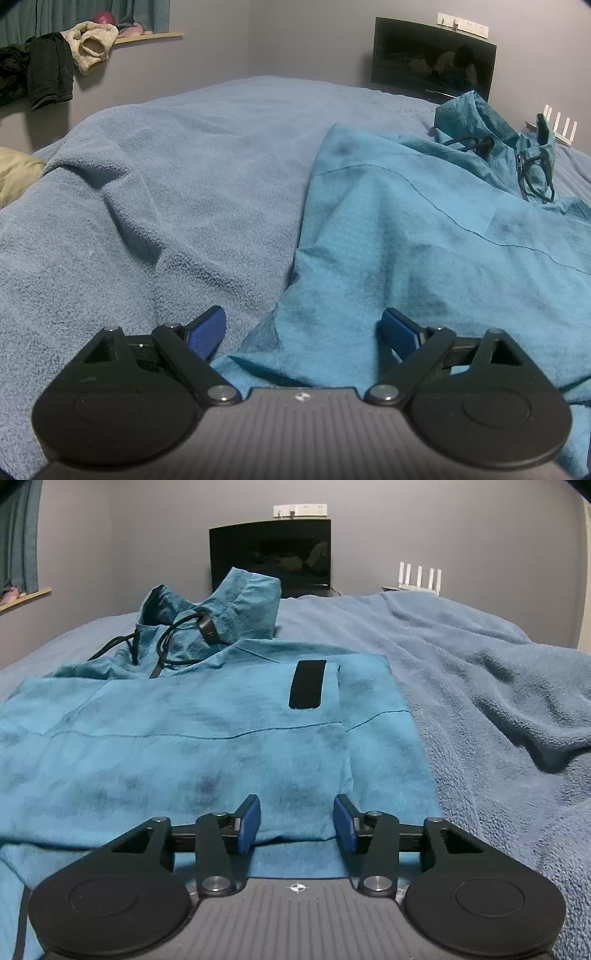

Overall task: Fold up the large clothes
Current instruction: 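Grasp the jacket hem again with the right gripper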

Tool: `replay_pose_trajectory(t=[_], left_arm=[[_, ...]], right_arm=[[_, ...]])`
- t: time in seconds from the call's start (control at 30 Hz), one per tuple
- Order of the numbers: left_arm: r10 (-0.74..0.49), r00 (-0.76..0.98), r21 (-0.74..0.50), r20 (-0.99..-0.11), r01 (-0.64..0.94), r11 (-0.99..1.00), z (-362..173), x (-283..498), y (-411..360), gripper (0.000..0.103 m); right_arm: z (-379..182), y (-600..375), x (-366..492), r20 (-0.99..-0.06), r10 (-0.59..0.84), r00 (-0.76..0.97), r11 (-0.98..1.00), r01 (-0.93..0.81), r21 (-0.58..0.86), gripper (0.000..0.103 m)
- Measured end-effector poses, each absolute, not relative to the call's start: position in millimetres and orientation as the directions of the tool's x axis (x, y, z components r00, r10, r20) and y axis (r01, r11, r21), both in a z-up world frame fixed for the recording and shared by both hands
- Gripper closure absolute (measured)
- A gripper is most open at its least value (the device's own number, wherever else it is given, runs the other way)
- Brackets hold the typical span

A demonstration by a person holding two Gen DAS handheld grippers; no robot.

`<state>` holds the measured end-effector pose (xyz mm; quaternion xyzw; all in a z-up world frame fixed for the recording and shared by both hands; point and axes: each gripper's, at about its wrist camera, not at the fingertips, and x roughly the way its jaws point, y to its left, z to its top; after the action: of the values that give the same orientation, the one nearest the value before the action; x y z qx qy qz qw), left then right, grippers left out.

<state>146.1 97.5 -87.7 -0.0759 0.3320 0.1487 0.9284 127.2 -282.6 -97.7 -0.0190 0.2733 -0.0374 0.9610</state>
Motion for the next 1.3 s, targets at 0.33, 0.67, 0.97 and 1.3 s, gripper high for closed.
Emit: replay_pose_trajectory(t=[0.33,0.67,0.97,1.3], left_arm=[[0.177,0.806,-0.106,-0.565,-0.284,0.953,-75.5,128.4,97.9,0.011],[-0.026,0.885,-0.016,-0.465,0.021,1.0,-43.4,120.1,43.7,0.005],[-0.139,0.849,0.074,-0.51,0.204,0.976,-26.5,170.8,-10.0,0.003],[-0.102,0.785,0.074,-0.611,0.186,0.98,-92.3,190.2,-16.5,0.001]], right_arm=[[-73.9,-295.9,78.7,-0.47,-0.144,0.871,0.981,0.187,0.046,0.021],[-62.1,-283.8,73.1,-0.37,-0.075,0.926,0.995,0.092,0.027,0.001],[-65.4,-280.8,95.6,-0.38,-0.014,0.925,0.996,0.046,0.077,0.003],[-39.1,-268.0,133.5,-0.371,0.041,0.928,0.996,-0.008,0.091,0.027]])
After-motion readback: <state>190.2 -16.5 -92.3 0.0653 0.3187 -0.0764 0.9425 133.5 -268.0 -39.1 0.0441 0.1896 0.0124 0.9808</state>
